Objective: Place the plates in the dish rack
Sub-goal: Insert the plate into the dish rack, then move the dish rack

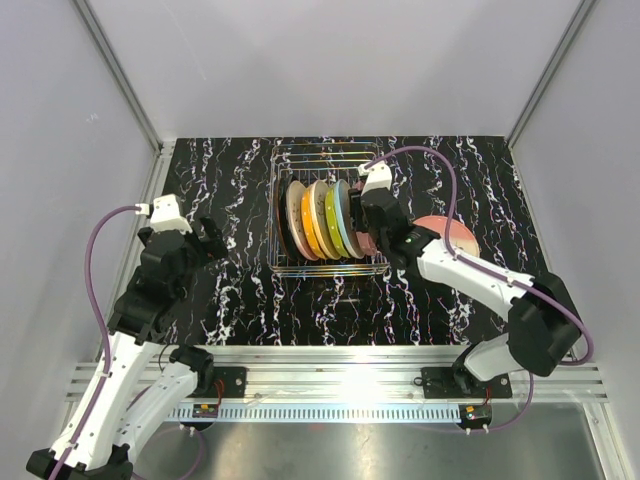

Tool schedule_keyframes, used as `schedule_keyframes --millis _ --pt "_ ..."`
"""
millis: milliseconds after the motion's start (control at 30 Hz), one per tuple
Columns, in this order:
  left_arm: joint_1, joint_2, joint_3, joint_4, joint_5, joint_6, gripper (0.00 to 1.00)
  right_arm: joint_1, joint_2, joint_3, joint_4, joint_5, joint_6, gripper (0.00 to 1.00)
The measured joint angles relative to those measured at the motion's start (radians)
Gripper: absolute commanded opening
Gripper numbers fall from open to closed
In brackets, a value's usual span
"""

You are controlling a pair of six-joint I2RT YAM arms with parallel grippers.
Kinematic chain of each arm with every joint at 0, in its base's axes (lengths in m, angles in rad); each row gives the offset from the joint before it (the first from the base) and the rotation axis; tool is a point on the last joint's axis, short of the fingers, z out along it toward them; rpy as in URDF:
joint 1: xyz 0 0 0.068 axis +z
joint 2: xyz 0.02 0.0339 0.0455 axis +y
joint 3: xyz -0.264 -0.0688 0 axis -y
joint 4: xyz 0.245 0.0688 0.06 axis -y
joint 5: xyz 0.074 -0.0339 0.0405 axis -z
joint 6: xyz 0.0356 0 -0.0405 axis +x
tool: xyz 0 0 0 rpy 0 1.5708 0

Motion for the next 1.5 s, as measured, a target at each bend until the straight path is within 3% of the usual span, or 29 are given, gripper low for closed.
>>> schedule_keyframes --millis 167,467,600,667,767,933,1167,1500 --pt "0.000 0.000 0.000 0.000 -0.003 0.000 0.99 -0.002 -0.074 -0.015 -0.007 0.011 0.000 0.56" --pt "0.000 0.000 0.000 0.000 -0.003 0.000 0.99 -0.053 -0.456 -0.172 -0.012 0.068 0.037 0.63" --pt "0.000 -0.004 0.000 0.000 -0.003 0.000 0.99 -0.077 -0.485 -0.209 -0.086 0.122 0.100 0.55" --pt "0.000 -0.006 0.000 0.000 -0.003 0.000 0.99 -0.103 -0.470 -0.228 -0.144 0.136 0.154 0.48" --pt "0.000 -0.006 0.000 0.000 -0.003 0.000 0.99 -0.192 -0.436 -0.282 -0.206 0.094 0.249 0.48" --pt "-0.001 -0.006 0.000 0.000 -0.003 0.000 0.99 -0.337 -0.330 -0.317 -0.222 -0.035 0.309 0.55" --pt "-0.002 -0.006 0.000 0.000 -0.003 0.000 0.99 -0.354 -0.054 -0.249 -0.221 -0.195 0.299 0.58" --pt "-0.006 -0.006 -0.009 0.000 -0.002 0.001 0.98 -0.373 0.144 -0.116 -0.219 -0.206 0.275 0.56"
